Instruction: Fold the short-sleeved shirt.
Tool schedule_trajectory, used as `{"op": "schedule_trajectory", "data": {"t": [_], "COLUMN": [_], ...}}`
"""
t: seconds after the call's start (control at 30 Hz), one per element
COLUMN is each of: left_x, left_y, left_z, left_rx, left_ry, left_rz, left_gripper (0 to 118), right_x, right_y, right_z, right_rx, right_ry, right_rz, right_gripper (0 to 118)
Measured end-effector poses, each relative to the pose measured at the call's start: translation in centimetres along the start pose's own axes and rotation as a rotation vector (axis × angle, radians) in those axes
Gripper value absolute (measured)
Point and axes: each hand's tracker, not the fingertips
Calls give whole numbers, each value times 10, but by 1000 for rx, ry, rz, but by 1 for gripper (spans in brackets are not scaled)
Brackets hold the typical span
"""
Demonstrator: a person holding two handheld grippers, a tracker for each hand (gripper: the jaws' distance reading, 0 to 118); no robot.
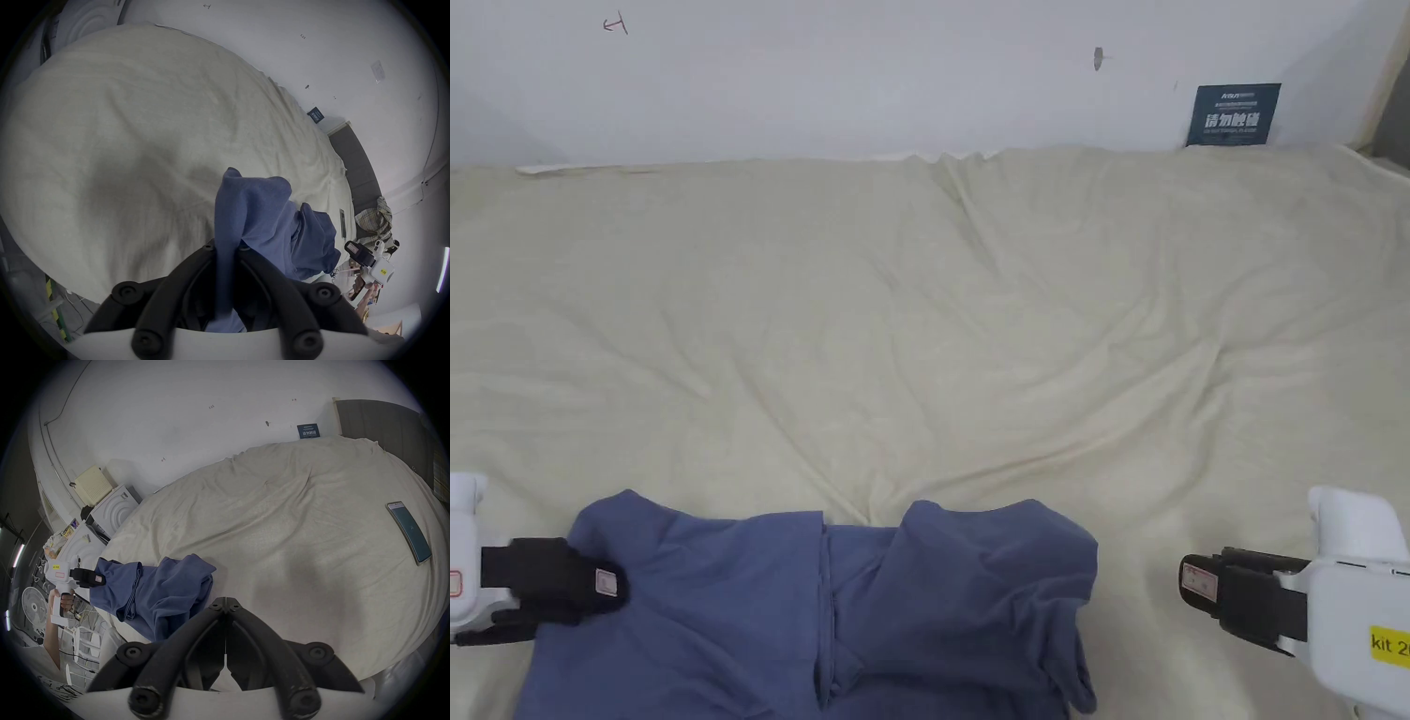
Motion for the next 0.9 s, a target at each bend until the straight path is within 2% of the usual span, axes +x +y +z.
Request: {"op": "schedule_trajectory", "data": {"t": [0.1,0.33,0.53,0.73,0.9], "left_x": [26,117,196,254,279], "left_y": [-1,2,-17,-38,-51], "left_z": [-2,-19,-72,-128,-162], "left_rx": [0,-24,-120,-233,-292], "left_ry": [40,25,12,-46,-33], "left_rz": [-35,-148,-288,-354,-368], "left_gripper": [8,8,8,8,8], "right_x": [1,11,31,51,61], "right_y": [-2,-6,-9,-14,-20], "right_z": [-1,9,23,37,42], "right_rx": [-4,4,25,48,58], "right_ry": [7,22,16,-2,-8], "right_rz": [2,3,-14,-55,-85], "right_gripper": [0,0,0,0,0]}}
